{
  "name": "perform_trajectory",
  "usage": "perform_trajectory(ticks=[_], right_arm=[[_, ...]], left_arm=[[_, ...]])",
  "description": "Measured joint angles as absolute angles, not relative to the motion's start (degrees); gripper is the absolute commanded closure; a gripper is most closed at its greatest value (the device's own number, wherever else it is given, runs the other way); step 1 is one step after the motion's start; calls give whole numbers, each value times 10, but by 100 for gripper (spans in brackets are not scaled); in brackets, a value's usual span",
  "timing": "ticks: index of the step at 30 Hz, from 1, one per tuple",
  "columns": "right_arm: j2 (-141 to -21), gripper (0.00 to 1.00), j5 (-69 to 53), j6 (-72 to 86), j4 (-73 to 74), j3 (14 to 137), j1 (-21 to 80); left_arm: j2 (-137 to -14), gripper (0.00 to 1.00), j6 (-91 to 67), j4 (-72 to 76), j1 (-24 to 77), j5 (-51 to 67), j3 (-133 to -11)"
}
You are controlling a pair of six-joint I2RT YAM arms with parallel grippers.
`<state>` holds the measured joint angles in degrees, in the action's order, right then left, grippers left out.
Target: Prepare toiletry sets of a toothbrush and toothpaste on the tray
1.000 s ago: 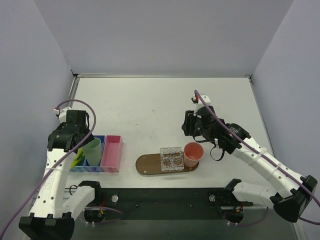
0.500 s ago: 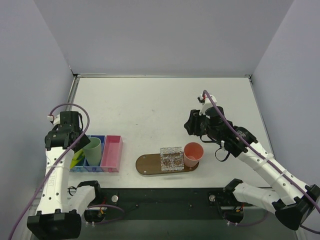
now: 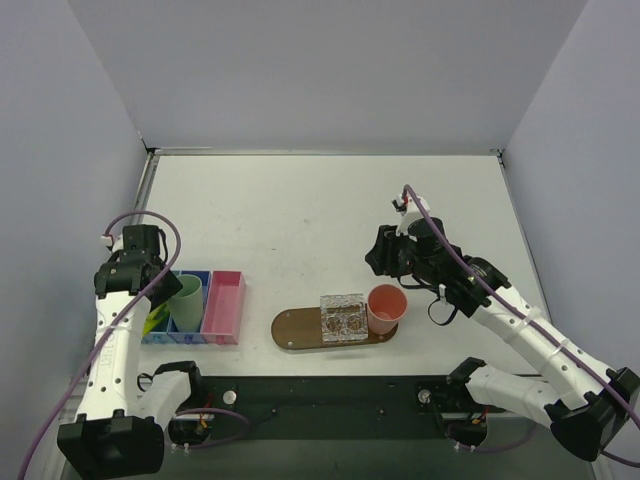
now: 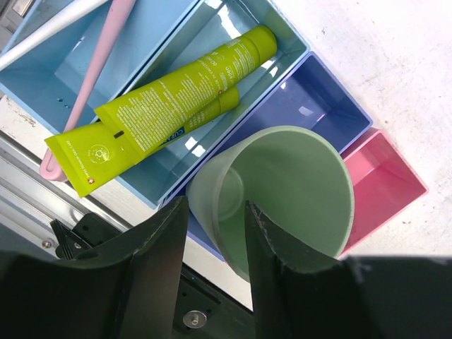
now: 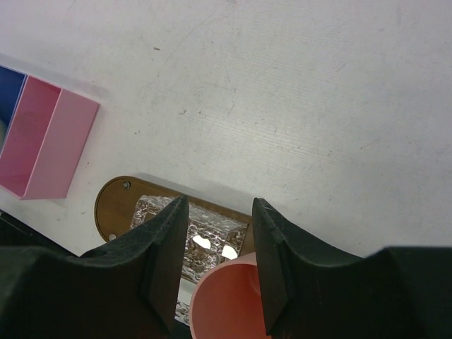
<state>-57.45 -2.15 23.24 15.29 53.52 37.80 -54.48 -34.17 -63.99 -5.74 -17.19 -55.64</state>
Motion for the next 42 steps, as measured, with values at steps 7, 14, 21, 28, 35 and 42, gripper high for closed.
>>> perform_trajectory(ticks=[7, 14, 21, 28, 35, 42], right_arm=[[-575, 63, -28, 242, 146, 526, 378], [-575, 63, -28, 244, 139, 525, 378], [-576, 63, -29, 248, 138, 525, 378], [-576, 63, -28, 253, 136, 525, 378], [-576, 61, -28, 254, 135, 525, 378], [-573, 60, -28, 254, 135, 525, 378]], left_arm=[[-543, 69, -349, -633, -57, -166, -544], [-523, 80, -354, -637, -57, -167, -543], [-514, 100, -355, -643, -58, -178, -543], [-508, 100, -353, -644, -58, -178, -546], [-498, 100, -340, -649, -58, -189, -576], [-501, 100, -263, -648, -55, -221, -658]])
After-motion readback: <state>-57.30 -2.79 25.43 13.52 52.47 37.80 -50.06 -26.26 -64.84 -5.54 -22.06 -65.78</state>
